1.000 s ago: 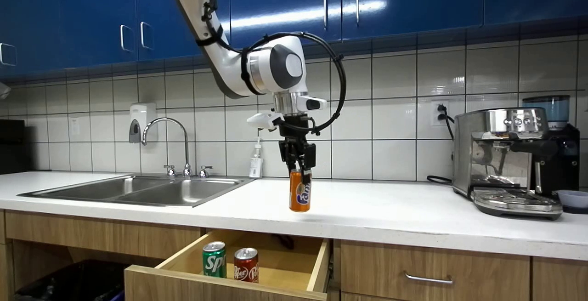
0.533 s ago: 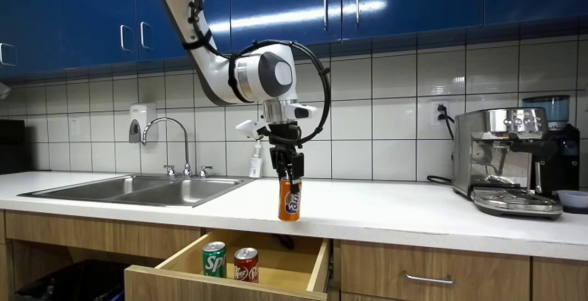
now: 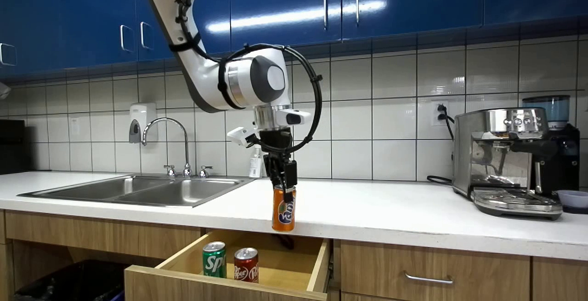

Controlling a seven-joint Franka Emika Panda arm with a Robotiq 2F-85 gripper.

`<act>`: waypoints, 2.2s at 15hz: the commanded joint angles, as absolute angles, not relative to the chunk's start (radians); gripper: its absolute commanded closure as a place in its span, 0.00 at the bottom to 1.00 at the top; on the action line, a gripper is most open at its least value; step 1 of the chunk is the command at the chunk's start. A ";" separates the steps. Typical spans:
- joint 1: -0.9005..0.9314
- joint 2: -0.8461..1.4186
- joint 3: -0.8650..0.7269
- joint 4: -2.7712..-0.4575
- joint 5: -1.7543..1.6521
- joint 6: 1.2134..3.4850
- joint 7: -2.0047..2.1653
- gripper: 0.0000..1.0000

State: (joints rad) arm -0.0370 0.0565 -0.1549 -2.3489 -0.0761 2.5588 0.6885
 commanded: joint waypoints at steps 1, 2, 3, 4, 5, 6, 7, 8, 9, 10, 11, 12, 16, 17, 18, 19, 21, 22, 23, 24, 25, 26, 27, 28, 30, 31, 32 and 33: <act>-0.044 0.004 -0.138 -2.408 -0.113 2.580 0.741 0.62; -0.045 0.002 -0.137 -2.416 -0.115 2.581 0.741 0.62; -0.044 0.001 -0.137 -2.428 -0.131 2.592 0.756 0.62; -0.044 0.001 -0.137 -2.438 -0.141 2.600 0.761 0.62; -0.045 0.002 -0.138 -2.447 -0.156 2.610 0.769 0.62; -0.045 0.003 -0.138 -2.455 -0.167 2.618 0.777 0.62; -0.045 0.005 -0.138 -2.464 -0.179 2.628 0.785 0.62; -0.045 0.007 -0.138 -2.472 -0.180 2.638 0.785 0.62; -0.046 0.010 -0.138 -2.480 -0.184 2.648 0.787 0.62; -0.046 0.012 -0.138 -2.487 -0.185 2.657 0.784 0.62; -0.047 0.015 -0.139 -2.493 -0.188 2.665 0.784 0.62; -0.047 0.017 -0.140 -2.498 -0.189 2.673 0.782 0.62; -0.049 0.031 -0.144 -2.512 -0.194 2.701 0.788 0.62; -0.049 0.037 -0.144 -2.512 -0.192 2.707 0.786 0.62; -0.049 0.042 -0.146 -2.513 -0.197 2.713 0.792 0.62; -0.049 0.050 -0.149 -2.512 -0.200 2.721 0.794 0.62; -0.048 0.064 -0.153 -2.510 -0.201 2.734 0.795 0.62; -0.046 0.072 -0.156 -2.508 -0.203 2.741 0.797 0.62; -0.045 0.081 -0.158 -2.505 -0.199 2.749 0.794 0.62; -0.044 0.091 -0.161 -2.503 -0.197 2.761 0.793 0.62; -0.041 0.101 -0.164 -2.499 -0.198 2.771 0.794 0.62; -0.038 0.112 -0.167 -2.498 -0.199 2.785 0.796 0.62; -0.035 0.120 -0.171 -2.496 -0.198 2.795 0.796 0.62; -0.032 0.131 -0.176 -2.495 -0.198 2.807 0.796 0.62; -0.025 0.152 -0.186 -2.491 -0.192 2.831 0.792 0.62; -0.022 0.160 -0.191 -2.490 -0.188 2.842 0.790 0.62; -0.018 0.170 -0.195 -2.490 -0.185 2.857 0.789 0.62; -0.013 0.179 -0.200 -2.488 -0.183 2.870 0.789 0.62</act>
State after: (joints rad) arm -0.0368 0.1572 -0.1755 -2.5049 -0.1660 2.8343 0.7595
